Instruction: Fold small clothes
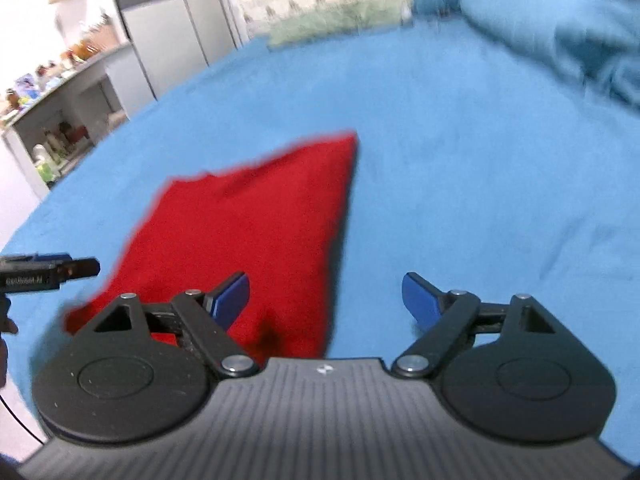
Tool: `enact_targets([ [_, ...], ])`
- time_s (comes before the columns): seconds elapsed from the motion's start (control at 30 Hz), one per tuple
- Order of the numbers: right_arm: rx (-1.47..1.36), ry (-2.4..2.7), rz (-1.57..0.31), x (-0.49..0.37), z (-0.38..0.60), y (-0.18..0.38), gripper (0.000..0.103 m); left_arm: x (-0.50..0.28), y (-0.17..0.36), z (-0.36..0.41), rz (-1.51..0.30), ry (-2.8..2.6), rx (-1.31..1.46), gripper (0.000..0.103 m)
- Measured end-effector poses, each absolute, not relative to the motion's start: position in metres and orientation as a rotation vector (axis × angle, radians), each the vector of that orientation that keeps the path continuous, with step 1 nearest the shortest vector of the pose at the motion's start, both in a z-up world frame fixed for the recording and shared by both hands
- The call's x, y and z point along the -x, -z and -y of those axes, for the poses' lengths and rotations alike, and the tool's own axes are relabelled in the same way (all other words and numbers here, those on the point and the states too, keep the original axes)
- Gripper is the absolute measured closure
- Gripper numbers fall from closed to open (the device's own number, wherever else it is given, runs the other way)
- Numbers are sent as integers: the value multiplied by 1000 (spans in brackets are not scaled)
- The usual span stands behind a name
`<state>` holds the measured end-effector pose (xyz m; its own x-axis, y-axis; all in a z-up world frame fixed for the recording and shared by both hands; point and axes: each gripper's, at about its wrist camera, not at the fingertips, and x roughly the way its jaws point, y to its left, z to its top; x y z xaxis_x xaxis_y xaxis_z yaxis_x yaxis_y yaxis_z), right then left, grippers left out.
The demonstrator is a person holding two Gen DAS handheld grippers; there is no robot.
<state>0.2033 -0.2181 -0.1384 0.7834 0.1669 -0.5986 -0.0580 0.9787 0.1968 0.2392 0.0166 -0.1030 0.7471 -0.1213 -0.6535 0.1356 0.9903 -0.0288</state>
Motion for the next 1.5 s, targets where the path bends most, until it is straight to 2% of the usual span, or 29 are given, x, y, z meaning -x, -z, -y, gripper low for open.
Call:
enact_targets([
  [0.07,-169,-120,-621,-176,213,103,2,-216,67,-14,-669,146,-25,17],
  [0.13,-168,-107,-600,-151,208,71,0,-188,34,-10,-618,135,-27,0],
  [0.23,-145,-33,-576,-110,195,25,0,-145,-5,-4,-573,113,-21,0],
  [0.4,-117,58,-591,-51,174,-13,0,-88,-29,2,-575,73,-47,0],
  [0.57,-60,119,-645,-8,157,-19,0,-50,-26,0,-623,42,-74,0],
  [0.8,-45,156,-694,26,145,1,0,-17,-16,-1,-658,67,-72,0],
  [1.5,-23,172,-713,48,126,3,0,7,-11,6,-640,71,-91,0],
])
